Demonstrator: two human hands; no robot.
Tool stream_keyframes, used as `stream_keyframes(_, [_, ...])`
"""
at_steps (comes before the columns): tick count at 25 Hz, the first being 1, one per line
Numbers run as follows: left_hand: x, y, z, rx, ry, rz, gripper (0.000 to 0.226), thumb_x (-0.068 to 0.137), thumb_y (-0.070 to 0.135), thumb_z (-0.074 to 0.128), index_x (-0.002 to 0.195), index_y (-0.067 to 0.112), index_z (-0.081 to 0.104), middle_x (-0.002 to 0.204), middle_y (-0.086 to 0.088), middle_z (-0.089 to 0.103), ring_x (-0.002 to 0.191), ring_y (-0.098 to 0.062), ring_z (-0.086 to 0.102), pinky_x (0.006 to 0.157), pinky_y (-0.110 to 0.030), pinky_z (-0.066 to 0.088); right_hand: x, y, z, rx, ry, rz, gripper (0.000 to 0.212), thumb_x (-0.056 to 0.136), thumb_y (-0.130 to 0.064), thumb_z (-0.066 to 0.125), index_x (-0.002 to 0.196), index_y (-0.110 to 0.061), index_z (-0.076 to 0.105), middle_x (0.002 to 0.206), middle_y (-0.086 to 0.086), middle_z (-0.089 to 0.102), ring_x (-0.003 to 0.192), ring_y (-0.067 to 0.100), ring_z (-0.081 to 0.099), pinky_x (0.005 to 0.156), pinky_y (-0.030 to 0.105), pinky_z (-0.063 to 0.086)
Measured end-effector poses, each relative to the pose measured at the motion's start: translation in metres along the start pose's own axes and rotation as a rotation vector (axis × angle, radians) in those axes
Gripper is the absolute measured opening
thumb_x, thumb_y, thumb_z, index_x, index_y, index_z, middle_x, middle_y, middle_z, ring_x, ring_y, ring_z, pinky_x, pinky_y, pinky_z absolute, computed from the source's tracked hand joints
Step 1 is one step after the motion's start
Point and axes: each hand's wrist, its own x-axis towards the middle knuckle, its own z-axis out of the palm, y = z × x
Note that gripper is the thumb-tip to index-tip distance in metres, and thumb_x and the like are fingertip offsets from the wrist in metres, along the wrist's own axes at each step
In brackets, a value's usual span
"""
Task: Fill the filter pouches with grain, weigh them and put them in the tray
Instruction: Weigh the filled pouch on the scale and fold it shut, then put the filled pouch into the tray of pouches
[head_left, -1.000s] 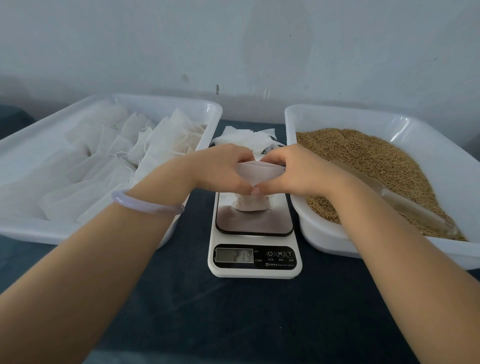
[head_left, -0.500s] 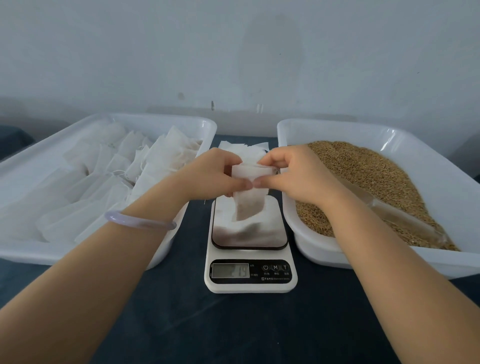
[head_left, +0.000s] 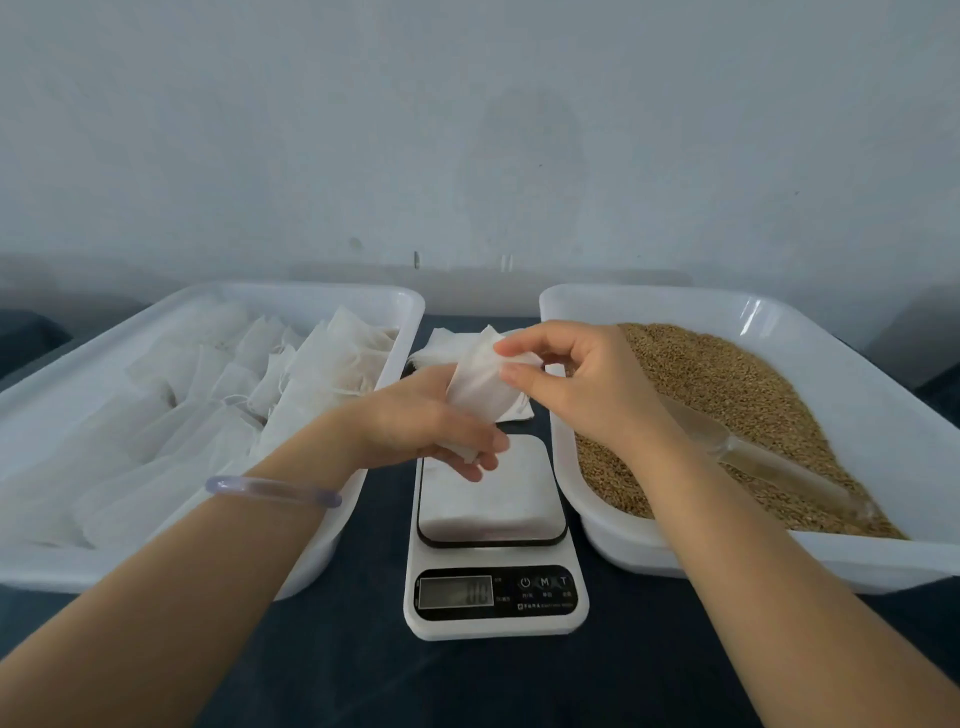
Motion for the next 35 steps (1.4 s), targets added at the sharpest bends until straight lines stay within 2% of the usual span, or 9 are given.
stream_keyframes(5, [0.001, -0.002, -0.001, 0.136, 0.041, -0.039, 0.021, 0.078, -0.008, 0.068, 0.092, 0.002, 0.056, 0.062, 0.001, 0.063, 0.058, -0.014, 0.062, 0.049, -0.021, 0.047, -0.008, 0.005, -0.039, -0.015, 0.059, 0.108, 0.027, 0.079, -0.026, 0.072, 0.097, -0.044, 0.063, 0.084, -0.02, 0.069, 0.08, -0.004, 0.063, 0.07, 0.01, 0.049])
stream_keyframes(7, [0.0, -0.001, -0.001, 0.168, 0.055, -0.031, 0.021, 0.078, -0.008, 0.069, 0.089, 0.003, 0.055, 0.061, 0.001, 0.063, 0.056, -0.012, 0.062, 0.048, -0.02, 0.046, -0.012, 0.021, -0.083, -0.35, -0.008, 0.268, 0.02, 0.081, -0.036, 0.068, 0.098, -0.044, 0.061, 0.093, -0.023, 0.066, 0.088, -0.004, 0.061, 0.077, 0.014, 0.047])
stream_keyframes(9, [0.001, 0.001, 0.001, 0.196, 0.064, -0.03, 0.022, 0.076, -0.008, 0.07, 0.082, 0.005, 0.054, 0.058, 0.001, 0.062, 0.052, -0.011, 0.059, 0.047, -0.02, 0.045, -0.023, 0.043, -0.13, -0.751, -0.222, 0.552, 0.028, 0.082, -0.04, 0.067, 0.108, -0.031, 0.061, 0.113, -0.012, 0.063, 0.099, 0.007, 0.057, 0.089, 0.023, 0.043])
stream_keyframes(12, [0.0, 0.004, 0.004, 0.228, 0.08, -0.038, 0.022, 0.076, -0.007, 0.071, 0.075, 0.007, 0.053, 0.053, 0.003, 0.06, 0.046, -0.008, 0.054, 0.046, -0.018, 0.043, -0.045, 0.07, -0.167, -0.947, -0.414, 0.862, 0.045, 0.075, -0.047, 0.072, 0.11, -0.02, 0.061, 0.116, -0.002, 0.062, 0.101, 0.014, 0.059, 0.086, 0.026, 0.046])
stream_keyframes(15, [-0.001, 0.004, 0.004, 0.238, 0.103, -0.034, 0.019, 0.076, -0.006, 0.072, 0.076, 0.004, 0.055, 0.055, 0.001, 0.061, 0.048, -0.01, 0.055, 0.047, -0.02, 0.044, -0.052, 0.079, -0.163, -0.855, -0.386, 0.838, 0.019, 0.076, -0.04, 0.073, 0.083, -0.023, 0.066, 0.089, -0.007, 0.066, 0.081, 0.008, 0.062, 0.065, 0.021, 0.044])
stream_keyframes(20, [-0.002, 0.002, 0.005, 0.25, 0.131, -0.042, 0.018, 0.075, -0.005, 0.073, 0.078, 0.003, 0.056, 0.06, -0.003, 0.061, 0.054, -0.016, 0.056, 0.049, -0.022, 0.045, -0.053, 0.08, -0.16, -0.861, -0.254, 0.681, 0.021, 0.073, -0.028, 0.076, 0.079, -0.018, 0.058, 0.082, -0.004, 0.063, 0.068, 0.008, 0.059, 0.054, 0.018, 0.042])
stream_keyframes(24, [-0.001, 0.002, 0.003, 0.266, 0.128, -0.033, 0.018, 0.076, -0.005, 0.072, 0.075, 0.003, 0.056, 0.059, -0.003, 0.06, 0.055, -0.016, 0.057, 0.048, -0.023, 0.045, -0.056, 0.077, -0.162, -0.783, -0.314, 0.604, 0.029, 0.069, -0.02, 0.08, 0.089, -0.028, 0.06, 0.092, -0.014, 0.061, 0.081, 0.0, 0.058, 0.063, 0.016, 0.044])
stream_keyframes(31, [0.001, -0.002, 0.001, 0.272, 0.128, -0.042, 0.019, 0.076, -0.003, 0.074, 0.08, 0.003, 0.056, 0.061, -0.002, 0.062, 0.056, -0.015, 0.059, 0.049, -0.023, 0.046, -0.058, 0.08, -0.165, -0.62, -0.323, 0.632, 0.025, 0.066, -0.022, 0.081, 0.082, -0.036, 0.069, 0.089, -0.015, 0.066, 0.086, 0.001, 0.06, 0.07, 0.02, 0.041])
stream_keyframes(35, [0.002, -0.004, 0.0, 0.255, 0.13, -0.043, 0.021, 0.075, -0.002, 0.074, 0.084, 0.003, 0.056, 0.063, -0.002, 0.063, 0.057, -0.014, 0.06, 0.05, -0.023, 0.047, -0.058, 0.081, -0.17, -0.634, -0.316, 0.638, 0.02, 0.078, -0.025, 0.073, 0.089, -0.041, 0.065, 0.097, -0.018, 0.065, 0.095, 0.003, 0.058, 0.09, 0.031, 0.045])
